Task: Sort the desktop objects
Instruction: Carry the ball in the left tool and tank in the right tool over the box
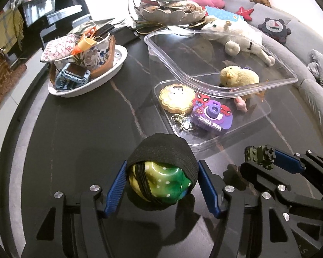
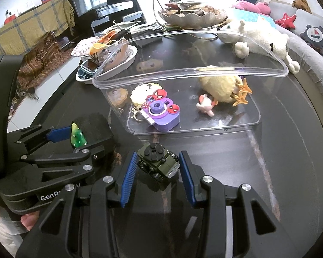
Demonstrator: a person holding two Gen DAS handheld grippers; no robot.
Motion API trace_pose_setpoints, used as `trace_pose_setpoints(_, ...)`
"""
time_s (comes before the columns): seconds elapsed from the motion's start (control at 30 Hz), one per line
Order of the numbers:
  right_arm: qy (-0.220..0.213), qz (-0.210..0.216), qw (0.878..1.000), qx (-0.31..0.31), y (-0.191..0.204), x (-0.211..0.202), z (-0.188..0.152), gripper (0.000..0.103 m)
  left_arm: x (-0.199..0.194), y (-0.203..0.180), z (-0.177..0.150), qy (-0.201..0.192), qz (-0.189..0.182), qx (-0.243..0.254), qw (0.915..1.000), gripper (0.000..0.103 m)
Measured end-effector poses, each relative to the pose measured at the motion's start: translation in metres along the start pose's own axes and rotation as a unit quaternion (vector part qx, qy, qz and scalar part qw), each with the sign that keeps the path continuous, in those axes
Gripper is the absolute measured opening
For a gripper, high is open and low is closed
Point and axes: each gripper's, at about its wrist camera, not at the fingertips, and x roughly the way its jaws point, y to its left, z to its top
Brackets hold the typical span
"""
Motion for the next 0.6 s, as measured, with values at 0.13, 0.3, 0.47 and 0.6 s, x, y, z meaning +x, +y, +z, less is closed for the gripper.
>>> trace_pose_setpoints(0.13,-0.007,0.005,1.0,0.003,0.003,-0.009,-0.002,0.037,-0.01,0.0,-0.003,-0.004,-0.003,-0.002,1.0,0.06)
trace_pose_setpoints(0.3,-0.016,0.005,1.0,0.004,0.005,-0.022,-0.004,0.037,-0.023,-0.002,-0.007,-0.008,-0.001,-0.002,1.0,0.06)
trace_pose_setpoints(0.47,-0.025,0.003,1.0,0.015,0.003,-0.035,-0.006,0.037,-0.04,-0.007,-0.015,-0.015,0.001,0.006,0.9999,0.06)
trace_pose_setpoints(0.6,-0.032,0.001,0.999,0.011,0.007,-0.046,-0.006,0.037,-0.056,-0.007,-0.018,-0.022,0.001,0.004,0.9997,0.06)
